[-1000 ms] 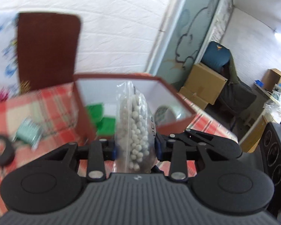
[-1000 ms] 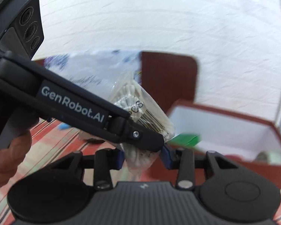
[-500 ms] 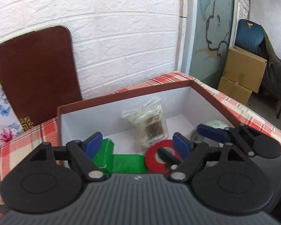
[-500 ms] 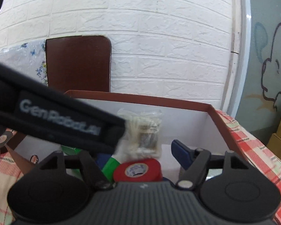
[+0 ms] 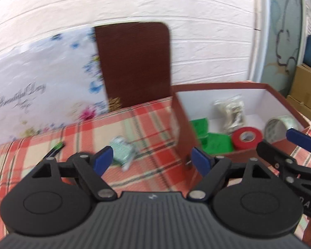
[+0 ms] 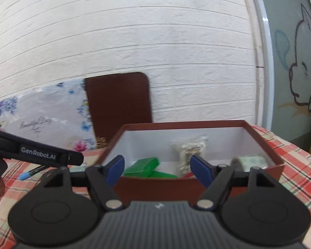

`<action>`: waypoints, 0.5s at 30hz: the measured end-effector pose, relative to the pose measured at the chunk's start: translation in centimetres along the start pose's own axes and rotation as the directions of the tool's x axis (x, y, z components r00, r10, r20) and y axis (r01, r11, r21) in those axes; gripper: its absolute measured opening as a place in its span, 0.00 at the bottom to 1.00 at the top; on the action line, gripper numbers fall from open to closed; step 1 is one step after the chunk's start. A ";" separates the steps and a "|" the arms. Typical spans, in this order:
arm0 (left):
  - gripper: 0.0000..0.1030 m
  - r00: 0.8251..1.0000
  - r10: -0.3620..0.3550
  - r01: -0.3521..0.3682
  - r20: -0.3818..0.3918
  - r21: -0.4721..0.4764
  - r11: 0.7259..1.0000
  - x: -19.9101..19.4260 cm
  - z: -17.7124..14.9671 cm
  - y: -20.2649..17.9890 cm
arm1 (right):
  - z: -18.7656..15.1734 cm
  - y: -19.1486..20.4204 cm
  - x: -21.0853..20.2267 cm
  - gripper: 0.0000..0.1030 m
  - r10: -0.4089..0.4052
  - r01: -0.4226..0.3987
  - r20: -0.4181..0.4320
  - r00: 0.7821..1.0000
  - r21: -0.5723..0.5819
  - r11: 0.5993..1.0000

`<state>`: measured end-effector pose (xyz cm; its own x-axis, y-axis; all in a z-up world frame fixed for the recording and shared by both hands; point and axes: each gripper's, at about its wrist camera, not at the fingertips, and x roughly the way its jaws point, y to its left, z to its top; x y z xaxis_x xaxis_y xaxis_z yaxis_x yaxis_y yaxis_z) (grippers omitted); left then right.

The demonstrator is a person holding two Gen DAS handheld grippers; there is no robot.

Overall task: Organize objects
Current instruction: 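Grasp the black tape roll with the right gripper and lift it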

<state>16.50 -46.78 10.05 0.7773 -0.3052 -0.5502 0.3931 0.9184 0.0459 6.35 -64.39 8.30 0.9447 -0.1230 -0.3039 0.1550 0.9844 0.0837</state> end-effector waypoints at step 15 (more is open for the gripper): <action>0.82 0.961 0.252 -0.268 -0.112 -0.166 0.949 -0.2 -7.2 14.0 | -2.1 12.7 2.7 0.70 0.237 -0.265 -0.204 0.950 -0.124 0.956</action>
<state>18.33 -32.07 4.80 0.7914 -0.0334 -0.6104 0.0830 0.9951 0.0532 10.24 -51.92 6.54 0.8751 0.1422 -0.4626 -0.1383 0.9895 0.0426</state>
